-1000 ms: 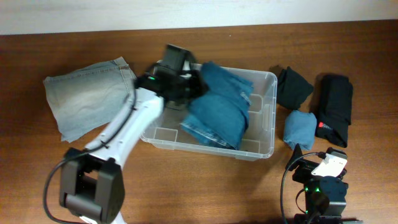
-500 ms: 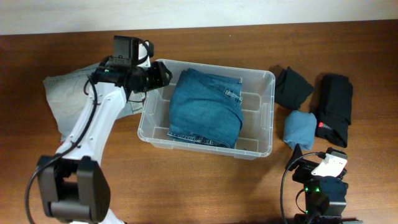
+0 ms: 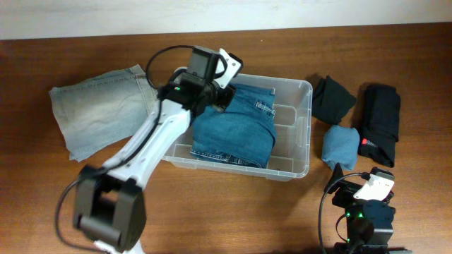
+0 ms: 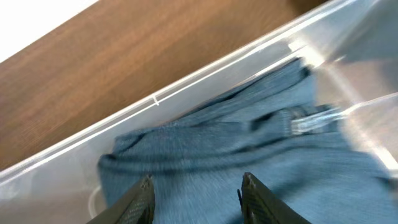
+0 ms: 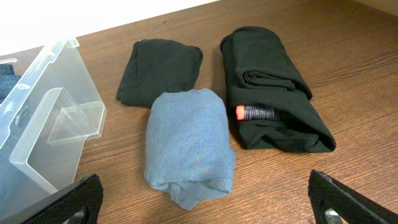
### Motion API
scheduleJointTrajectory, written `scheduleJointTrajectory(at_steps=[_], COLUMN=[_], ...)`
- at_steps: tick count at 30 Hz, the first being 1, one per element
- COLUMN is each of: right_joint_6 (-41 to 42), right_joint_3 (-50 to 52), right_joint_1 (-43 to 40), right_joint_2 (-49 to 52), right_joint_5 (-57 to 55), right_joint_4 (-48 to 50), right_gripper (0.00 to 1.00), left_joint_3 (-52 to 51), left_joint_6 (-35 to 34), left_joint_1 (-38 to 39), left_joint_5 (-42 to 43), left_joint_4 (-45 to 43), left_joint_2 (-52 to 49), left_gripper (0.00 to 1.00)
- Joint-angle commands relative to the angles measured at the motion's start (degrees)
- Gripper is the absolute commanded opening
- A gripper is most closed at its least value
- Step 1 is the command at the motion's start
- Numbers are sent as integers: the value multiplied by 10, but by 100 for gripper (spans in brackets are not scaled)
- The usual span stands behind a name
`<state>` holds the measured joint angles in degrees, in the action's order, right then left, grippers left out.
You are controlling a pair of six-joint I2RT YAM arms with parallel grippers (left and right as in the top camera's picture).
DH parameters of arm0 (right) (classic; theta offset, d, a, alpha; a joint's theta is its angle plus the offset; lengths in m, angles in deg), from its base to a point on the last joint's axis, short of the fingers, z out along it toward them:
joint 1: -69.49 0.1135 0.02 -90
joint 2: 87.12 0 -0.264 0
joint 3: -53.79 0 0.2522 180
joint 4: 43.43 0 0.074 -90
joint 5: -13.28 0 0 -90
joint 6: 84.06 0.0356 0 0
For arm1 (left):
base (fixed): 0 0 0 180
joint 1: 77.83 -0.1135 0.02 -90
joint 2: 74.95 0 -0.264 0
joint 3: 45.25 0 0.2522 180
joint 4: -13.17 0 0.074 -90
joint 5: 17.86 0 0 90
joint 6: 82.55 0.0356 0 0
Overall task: Pack container
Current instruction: 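Press the jeans flat and withdraw the left gripper leftward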
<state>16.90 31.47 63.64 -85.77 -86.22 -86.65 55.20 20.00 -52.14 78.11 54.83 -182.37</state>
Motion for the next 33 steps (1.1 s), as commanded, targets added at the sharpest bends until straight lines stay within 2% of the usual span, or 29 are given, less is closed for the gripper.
scheduleJointTrajectory(at_steps=[1,10,14,16,20,22,24,26,29,33], right_joint_6=[5,5,5,5,5,5,5,5,5,5], right_joint_3=[4,4,4,4,4,4,4,4,4,4], right_joint_1=[2,2,2,2,2,2,2,2,2,2], right_joint_2=[-3,-3,-3,-3,-3,-3,-3,-3,-3,-3], right_joint_5=[-1,-1,-1,-1,-1,-1,-1,-1,-1,-1], right_joint_4=[0,0,0,0,0,0,0,0,0,0], right_gripper=[99,98,98,98,98,98,98,98,98,99], left_joint_3=[5,5,20,78,194,233,252,252,252,245], left_joint_6=[49,49,46,29,20,18,9,-21,-74,-99], left_joint_1=[-3,-5,-4,-5,-15,-31,-69,-116,-208,-343], left_joint_5=[-29,-75,-75,-76,-116,-133,-134,-133,-122,-25], left_joint_4=[-4,50,72,116,183,201,215,232,282,345], left_joint_2=[-68,-126,-110,-69,0,28,59,75,79,57], left_gripper=[45,46,45,45,59,73,81,86,87,87])
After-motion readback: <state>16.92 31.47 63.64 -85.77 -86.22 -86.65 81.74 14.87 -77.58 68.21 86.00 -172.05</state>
